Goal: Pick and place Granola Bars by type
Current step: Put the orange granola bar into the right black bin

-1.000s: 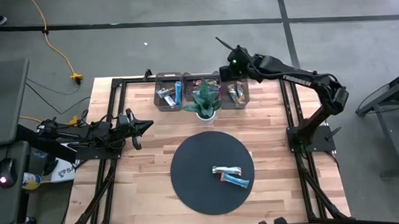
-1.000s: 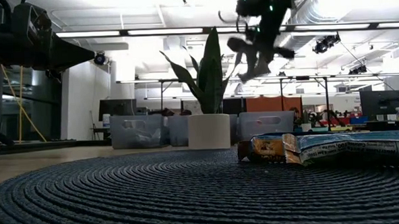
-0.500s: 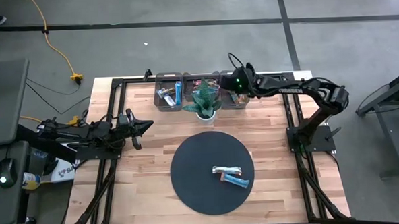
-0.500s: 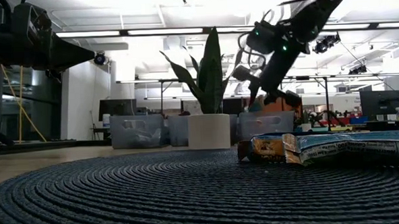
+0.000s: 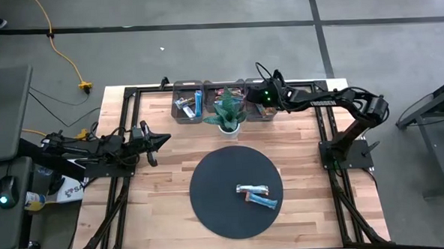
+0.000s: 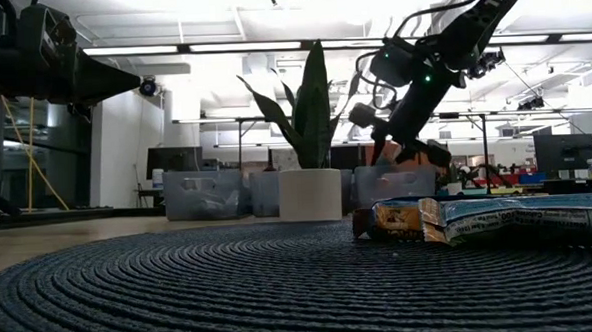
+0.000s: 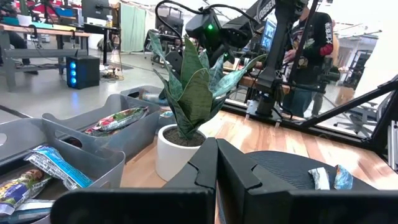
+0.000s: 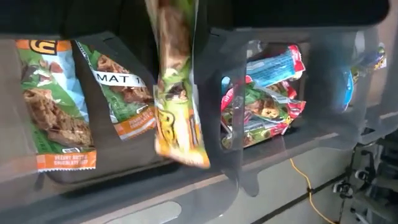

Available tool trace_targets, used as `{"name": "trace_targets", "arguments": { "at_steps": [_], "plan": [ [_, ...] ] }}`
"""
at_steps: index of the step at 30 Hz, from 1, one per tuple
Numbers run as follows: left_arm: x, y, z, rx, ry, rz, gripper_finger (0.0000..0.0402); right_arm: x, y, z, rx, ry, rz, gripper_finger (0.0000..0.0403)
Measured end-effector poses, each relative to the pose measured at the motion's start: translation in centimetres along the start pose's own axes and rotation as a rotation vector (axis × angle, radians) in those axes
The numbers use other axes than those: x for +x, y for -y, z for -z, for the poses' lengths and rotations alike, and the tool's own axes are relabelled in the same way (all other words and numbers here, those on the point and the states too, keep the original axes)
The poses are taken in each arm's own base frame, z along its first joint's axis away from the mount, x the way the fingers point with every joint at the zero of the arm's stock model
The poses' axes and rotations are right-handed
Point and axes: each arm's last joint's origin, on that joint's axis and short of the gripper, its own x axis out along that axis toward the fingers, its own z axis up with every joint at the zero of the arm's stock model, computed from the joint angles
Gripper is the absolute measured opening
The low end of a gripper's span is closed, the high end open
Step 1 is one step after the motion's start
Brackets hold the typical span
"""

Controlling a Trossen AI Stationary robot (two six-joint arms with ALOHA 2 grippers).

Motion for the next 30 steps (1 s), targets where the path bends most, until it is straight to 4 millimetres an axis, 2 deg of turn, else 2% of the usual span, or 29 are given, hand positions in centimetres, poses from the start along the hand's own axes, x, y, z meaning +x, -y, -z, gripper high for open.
{"name": "trace_targets", "arguments": {
  "at_steps": [8, 13, 18, 24, 30],
  "plan": [
    [0.0, 0.0, 0.0, 0.000, 0.000, 0.000, 0.0001, 0.0, -0.4, -0.1, -0.047, -0.008, -0.048, 0.0129],
    [0.0, 0.0, 0.0, 0.000, -0.001, 0.000, 0.0001, -1.5, -1.4, -1.0, -0.145, 0.030, -0.115, 0.0150],
    [0.0, 0.0, 0.0, 0.000, 0.000, 0.000, 0.0001, -5.4, -3.2, -3.3, -0.269, 0.186, -0.197, 0.0154],
    [0.0, 0.0, 0.0, 0.000, 0.000, 0.000, 0.0001, -11.8, -4.8, -5.5, -0.394, 0.306, -0.386, 0.0154],
    [0.0, 0.0, 0.0, 0.000, 0.000, 0.000, 0.0001, -17.5, -5.6, -4.9, -0.514, 0.246, -0.686, 0.0154]
  ]
}}
